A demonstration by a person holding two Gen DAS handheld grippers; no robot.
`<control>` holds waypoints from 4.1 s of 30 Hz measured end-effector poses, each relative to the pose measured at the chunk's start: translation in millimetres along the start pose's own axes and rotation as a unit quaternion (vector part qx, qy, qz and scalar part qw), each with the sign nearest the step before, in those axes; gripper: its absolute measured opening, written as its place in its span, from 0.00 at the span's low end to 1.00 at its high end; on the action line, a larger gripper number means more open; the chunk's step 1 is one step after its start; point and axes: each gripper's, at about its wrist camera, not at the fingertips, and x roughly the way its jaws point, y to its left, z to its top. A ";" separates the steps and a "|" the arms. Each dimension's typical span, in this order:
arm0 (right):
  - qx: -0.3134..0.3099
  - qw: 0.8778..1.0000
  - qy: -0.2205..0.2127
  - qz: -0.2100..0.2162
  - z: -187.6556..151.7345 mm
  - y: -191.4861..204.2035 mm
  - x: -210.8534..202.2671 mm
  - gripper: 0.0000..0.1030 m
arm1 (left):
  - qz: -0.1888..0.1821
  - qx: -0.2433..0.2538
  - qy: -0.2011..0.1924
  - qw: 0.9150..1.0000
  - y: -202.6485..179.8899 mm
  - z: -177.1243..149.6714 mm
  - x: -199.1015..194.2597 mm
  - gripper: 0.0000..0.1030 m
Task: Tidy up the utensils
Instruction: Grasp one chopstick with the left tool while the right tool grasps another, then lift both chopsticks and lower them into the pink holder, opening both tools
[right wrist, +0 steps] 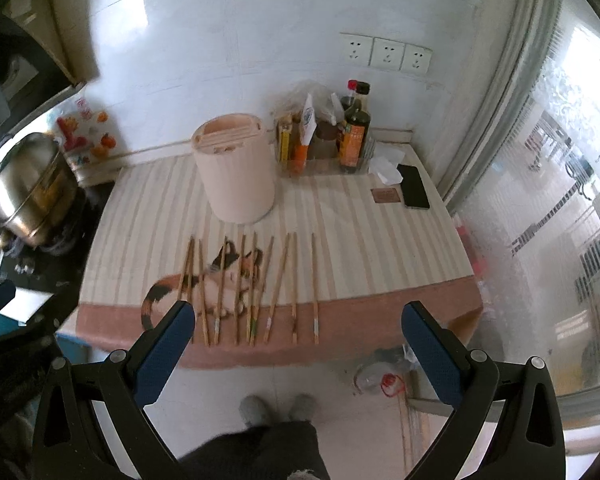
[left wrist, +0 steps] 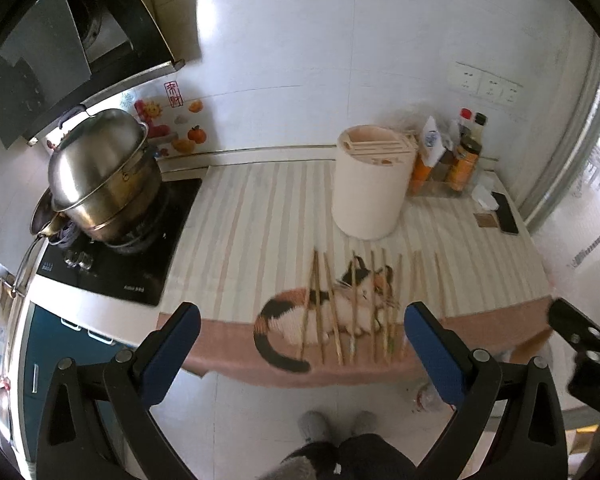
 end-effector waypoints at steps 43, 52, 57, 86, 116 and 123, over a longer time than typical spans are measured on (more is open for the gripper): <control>-0.029 0.956 0.291 0.001 -8.9 -33.2 390.4 0.07 | 0.009 -0.086 0.297 0.951 57.4 -46.5 350.1 0.05; -0.032 0.956 0.293 -0.007 -21.0 -24.3 384.8 0.08 | 0.021 -0.055 0.288 0.956 31.8 -53.7 366.1 0.06; -0.044 0.953 0.298 -0.012 -5.6 -22.4 391.8 0.08 | 0.025 -0.054 0.283 0.957 21.4 -54.1 368.5 0.06; 0.040 0.992 0.060 0.108 158.9 -21.2 266.7 0.07 | 0.003 -0.114 0.013 0.993 4.8 123.9 163.9 0.04; 0.054 0.969 -0.092 0.225 336.1 64.7 321.6 0.07 | -0.093 -0.140 -0.088 0.982 -52.3 270.8 242.6 0.04; 0.026 0.970 -0.090 0.226 329.4 60.0 310.6 0.07 | -0.086 -0.114 -0.080 0.987 -54.9 265.4 247.6 0.04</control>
